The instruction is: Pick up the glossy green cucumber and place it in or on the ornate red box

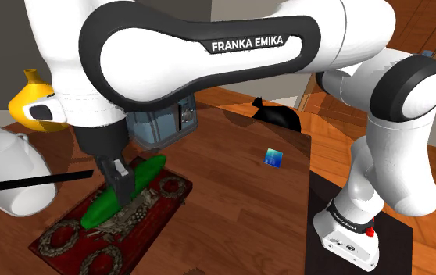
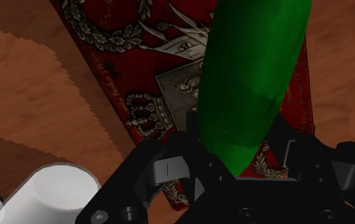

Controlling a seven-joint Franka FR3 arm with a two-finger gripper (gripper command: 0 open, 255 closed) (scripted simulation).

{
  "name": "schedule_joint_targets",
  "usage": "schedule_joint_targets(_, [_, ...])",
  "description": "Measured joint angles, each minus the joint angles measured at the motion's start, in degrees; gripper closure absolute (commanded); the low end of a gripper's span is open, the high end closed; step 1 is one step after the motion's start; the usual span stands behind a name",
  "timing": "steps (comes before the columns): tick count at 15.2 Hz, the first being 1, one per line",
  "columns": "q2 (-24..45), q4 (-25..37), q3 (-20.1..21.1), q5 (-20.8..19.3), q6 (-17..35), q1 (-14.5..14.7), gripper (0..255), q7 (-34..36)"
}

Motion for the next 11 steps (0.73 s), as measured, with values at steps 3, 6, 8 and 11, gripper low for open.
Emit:
schedule_joint_targets(3, [-0.05,-2.45,-0.03,0.09,2.27,-0.19,255,-0.3])
schedule_joint_targets(6, [-0.18,-2.94,-0.05,0.11,2.69,-0.27,255,-0.4])
schedule_joint_targets(8, [-0.14,-2.93,-0.06,0.11,2.75,-0.28,255,-0.42])
schedule_joint_targets(11, [-0.07,-2.98,-0.04,0.11,2.81,-0.25,0,-0.41])
